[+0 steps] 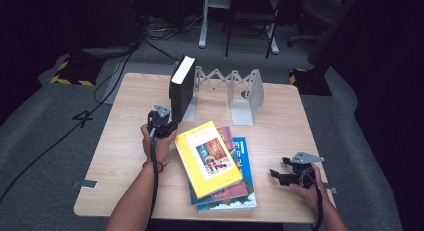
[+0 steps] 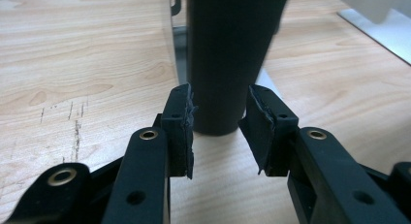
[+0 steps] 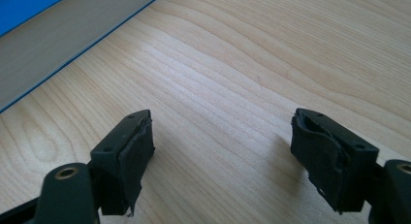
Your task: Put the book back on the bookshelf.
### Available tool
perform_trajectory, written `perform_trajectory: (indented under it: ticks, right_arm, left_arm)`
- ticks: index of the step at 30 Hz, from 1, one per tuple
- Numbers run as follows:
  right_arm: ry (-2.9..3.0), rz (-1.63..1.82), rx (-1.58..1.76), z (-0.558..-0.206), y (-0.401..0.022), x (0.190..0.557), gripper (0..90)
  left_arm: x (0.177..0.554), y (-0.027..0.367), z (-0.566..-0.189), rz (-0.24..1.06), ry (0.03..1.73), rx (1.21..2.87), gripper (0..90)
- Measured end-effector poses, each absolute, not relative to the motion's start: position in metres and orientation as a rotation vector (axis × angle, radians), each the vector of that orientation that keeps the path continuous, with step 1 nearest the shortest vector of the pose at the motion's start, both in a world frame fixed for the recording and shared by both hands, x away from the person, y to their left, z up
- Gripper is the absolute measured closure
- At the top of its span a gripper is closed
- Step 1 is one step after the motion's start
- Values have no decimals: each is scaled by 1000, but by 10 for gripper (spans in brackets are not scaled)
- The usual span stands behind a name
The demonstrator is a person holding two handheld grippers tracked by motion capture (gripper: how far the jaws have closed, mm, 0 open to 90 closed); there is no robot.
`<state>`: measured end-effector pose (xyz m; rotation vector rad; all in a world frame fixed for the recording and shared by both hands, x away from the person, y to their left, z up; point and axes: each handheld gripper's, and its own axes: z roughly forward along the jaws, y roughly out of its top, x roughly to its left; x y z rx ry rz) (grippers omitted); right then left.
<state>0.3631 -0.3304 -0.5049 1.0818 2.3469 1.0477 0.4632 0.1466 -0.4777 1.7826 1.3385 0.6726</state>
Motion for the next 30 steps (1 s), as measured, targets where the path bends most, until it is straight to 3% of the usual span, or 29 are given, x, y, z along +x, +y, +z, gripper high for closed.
perform_trajectory:
  ticks: [12, 30]
  right_arm:
    - [2347, 1047, 1081, -505, -330, 363, 233]
    - [2349, 1045, 1078, -505, -330, 363, 232]
  left_arm:
    - [430, 158, -471, 649, 1189, 1930, 580]
    - [388, 185, -483, 641, 1025, 2150, 424]
